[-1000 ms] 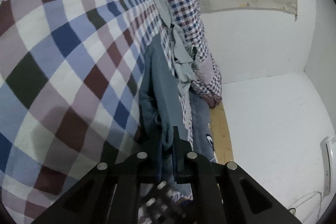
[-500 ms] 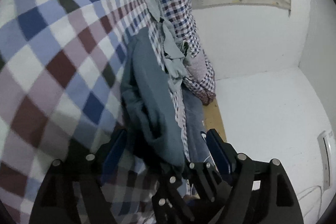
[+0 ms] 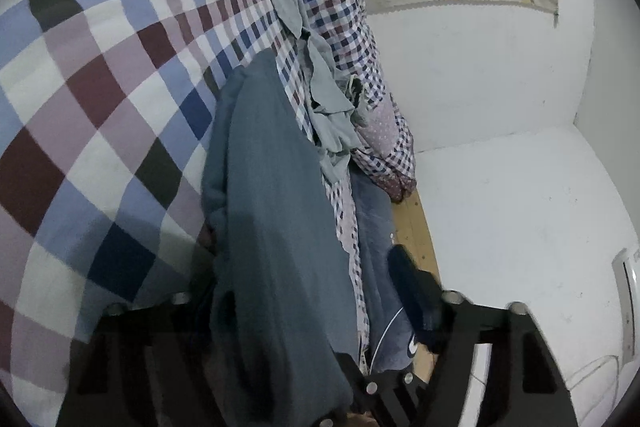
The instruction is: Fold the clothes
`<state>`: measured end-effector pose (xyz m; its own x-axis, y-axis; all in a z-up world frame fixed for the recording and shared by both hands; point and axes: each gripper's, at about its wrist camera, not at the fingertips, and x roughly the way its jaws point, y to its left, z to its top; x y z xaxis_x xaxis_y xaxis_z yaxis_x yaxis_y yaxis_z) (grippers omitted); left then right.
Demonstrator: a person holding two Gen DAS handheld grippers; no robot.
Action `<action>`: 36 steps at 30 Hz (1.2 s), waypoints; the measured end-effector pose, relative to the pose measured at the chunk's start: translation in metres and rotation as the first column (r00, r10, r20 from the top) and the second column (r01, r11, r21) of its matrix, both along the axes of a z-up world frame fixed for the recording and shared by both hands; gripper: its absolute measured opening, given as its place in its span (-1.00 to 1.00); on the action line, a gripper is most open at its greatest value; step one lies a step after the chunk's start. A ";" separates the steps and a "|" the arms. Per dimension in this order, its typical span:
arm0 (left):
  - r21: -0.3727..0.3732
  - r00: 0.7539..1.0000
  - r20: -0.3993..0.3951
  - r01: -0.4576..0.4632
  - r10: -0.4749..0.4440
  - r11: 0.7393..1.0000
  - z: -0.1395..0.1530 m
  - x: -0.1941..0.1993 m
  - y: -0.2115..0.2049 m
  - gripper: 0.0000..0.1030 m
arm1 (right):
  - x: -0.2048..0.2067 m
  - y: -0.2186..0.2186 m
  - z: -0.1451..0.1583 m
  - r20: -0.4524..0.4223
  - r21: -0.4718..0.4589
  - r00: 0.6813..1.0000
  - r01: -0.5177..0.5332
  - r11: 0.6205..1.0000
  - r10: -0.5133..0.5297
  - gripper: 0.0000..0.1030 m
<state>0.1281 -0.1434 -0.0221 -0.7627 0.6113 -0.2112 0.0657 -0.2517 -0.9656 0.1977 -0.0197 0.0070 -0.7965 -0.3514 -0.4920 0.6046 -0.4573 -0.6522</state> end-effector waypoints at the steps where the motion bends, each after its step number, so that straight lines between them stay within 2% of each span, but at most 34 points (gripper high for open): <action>1: 0.017 1.000 0.013 -0.002 0.002 1.000 -0.004 -0.001 -0.002 -0.20 | 0.001 0.000 -0.001 -0.005 0.002 1.000 0.003 1.000 -0.003 -0.94; 2: 0.034 1.000 0.026 -0.004 0.003 0.999 -0.007 -0.003 -0.005 -0.40 | 0.001 0.000 -0.001 -0.011 0.004 1.000 0.006 1.000 -0.006 -0.94; 5: 0.027 0.999 0.040 -0.011 0.010 1.000 -0.010 -0.001 -0.009 -0.66 | 0.003 -0.001 -0.003 -0.027 0.009 1.000 0.016 1.000 -0.016 -0.93; 6: 0.019 0.999 0.039 -0.013 0.012 1.000 -0.009 0.000 -0.009 -0.69 | 0.003 -0.001 -0.004 -0.032 0.011 0.999 0.019 1.000 -0.019 -0.93; 8: 0.003 0.999 0.029 -0.014 0.013 1.000 -0.004 0.001 -0.009 -0.78 | 0.004 0.000 -0.007 -0.071 0.020 0.997 0.041 0.999 -0.039 -0.72; 9: 0.000 1.000 0.025 -0.012 0.012 1.000 -0.002 0.000 -0.008 -0.78 | 0.003 0.001 -0.008 -0.088 0.019 0.995 0.058 0.998 -0.056 -0.43; 10: -0.003 1.000 0.021 -0.011 0.011 1.000 0.000 0.000 -0.008 -0.80 | 0.004 0.004 -0.008 -0.096 0.010 0.992 0.079 0.997 -0.077 -0.23; 14: -0.002 1.000 0.021 -0.004 0.004 1.000 0.004 0.000 -0.008 -0.81 | -0.004 0.021 -0.014 -0.109 0.002 0.980 0.168 0.986 -0.167 -0.14; 16: 0.003 1.000 0.018 -0.004 0.004 1.000 0.006 0.000 -0.009 -0.82 | -0.009 0.030 -0.020 -0.129 0.012 0.970 0.208 0.978 -0.205 -0.03; 23: 0.018 1.000 0.012 -0.009 0.008 1.000 0.010 -0.003 -0.013 -0.82 | -0.039 0.086 -0.031 -0.147 0.016 0.926 0.353 0.935 -0.347 0.07; 25: 0.020 1.000 0.012 -0.009 0.009 1.000 0.011 -0.004 -0.014 -0.82 | -0.043 0.101 -0.029 -0.158 0.017 0.917 0.373 0.928 -0.366 0.13; 32: 0.023 1.000 0.006 -0.015 0.014 1.000 0.014 -0.005 -0.016 -0.82 | -0.056 0.155 -0.025 -0.194 0.053 0.887 0.437 0.898 -0.420 0.16; 36: 0.019 1.000 0.015 -0.017 0.017 1.000 0.015 -0.004 -0.017 -0.82 | -0.060 0.182 -0.028 -0.205 0.102 0.877 0.462 0.881 -0.435 0.17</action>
